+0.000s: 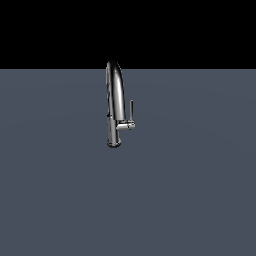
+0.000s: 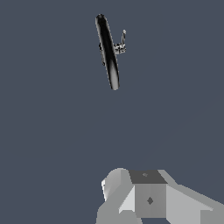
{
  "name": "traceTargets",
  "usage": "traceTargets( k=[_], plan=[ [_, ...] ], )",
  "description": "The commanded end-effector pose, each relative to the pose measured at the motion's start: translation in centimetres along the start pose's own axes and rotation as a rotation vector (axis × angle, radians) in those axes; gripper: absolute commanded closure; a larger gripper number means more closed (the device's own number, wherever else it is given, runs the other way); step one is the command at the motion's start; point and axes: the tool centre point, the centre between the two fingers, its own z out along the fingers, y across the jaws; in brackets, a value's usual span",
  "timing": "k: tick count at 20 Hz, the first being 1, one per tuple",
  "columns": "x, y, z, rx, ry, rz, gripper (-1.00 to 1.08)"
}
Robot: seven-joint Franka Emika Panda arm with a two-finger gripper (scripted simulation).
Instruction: Turn on the faucet by rotating a designated handle.
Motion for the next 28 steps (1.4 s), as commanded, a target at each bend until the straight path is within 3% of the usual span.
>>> traceTargets(
  k=[1, 14, 28],
  plan=[
    [0.0, 0.0, 0.0, 0.000, 0.000, 0.000, 1.08],
    [2.2, -0.3, 0.3, 0.044, -0.056, 0.046, 1.08],
    [9.2, -0.9, 2.0, 0.183, -0.235, 0.192, 1.08]
  ],
)
